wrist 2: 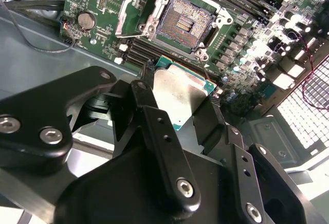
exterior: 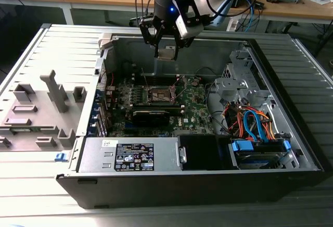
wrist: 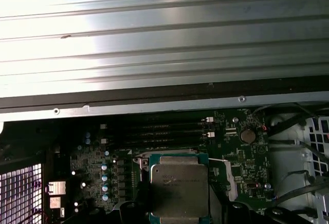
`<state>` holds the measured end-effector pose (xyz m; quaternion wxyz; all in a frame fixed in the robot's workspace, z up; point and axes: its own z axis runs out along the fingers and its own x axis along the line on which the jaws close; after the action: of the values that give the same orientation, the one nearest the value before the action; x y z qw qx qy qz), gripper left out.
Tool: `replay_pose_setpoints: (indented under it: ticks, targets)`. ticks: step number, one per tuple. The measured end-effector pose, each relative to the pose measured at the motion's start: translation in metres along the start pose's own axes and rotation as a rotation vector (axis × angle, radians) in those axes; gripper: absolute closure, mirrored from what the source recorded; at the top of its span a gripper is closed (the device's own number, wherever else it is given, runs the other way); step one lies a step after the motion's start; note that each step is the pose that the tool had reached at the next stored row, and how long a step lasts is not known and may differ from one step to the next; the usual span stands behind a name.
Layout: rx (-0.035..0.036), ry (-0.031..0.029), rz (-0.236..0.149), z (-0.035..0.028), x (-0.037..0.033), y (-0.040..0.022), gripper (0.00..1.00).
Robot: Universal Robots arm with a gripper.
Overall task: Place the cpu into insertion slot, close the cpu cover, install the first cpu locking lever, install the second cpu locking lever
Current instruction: 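Place the cpu into insertion slot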
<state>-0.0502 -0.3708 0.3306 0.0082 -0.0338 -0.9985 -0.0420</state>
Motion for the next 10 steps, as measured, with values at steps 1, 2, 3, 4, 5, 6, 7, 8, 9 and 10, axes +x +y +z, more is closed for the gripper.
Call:
replay_pose_setpoints:
  ticks: [1,2,3,4,5,6,7,8,9,10]
  targets:
    - [0.0,-0.0001,0.001,0.0,0.0,0.0,0.46]
    - [0.0,-0.0002,0.002,0.0,0.0,0.0,0.46]
    - [0.0,-0.0003,0.003,0.0,0.0,0.0,0.46]
    - [0.0,-0.0004,0.005,0.0,0.0,0.0,0.46]
    - [-0.0001,-0.0005,0.007,0.0,0.0,0.0,0.46]
    - [-0.0001,-0.0006,0.007,0.0,0.0,0.0,0.46]
    - [-0.0001,-0.0006,0.008,0.0,0.0,0.0,0.46]
    - [-0.0001,-0.0007,0.009,0.0,0.0,0.0,0.46]
    - [-0.0001,-0.0008,0.009,0.0,0.0,0.0,0.46]
    - [-0.0001,-0.0008,0.01,0.0,0.0,0.0,0.46]
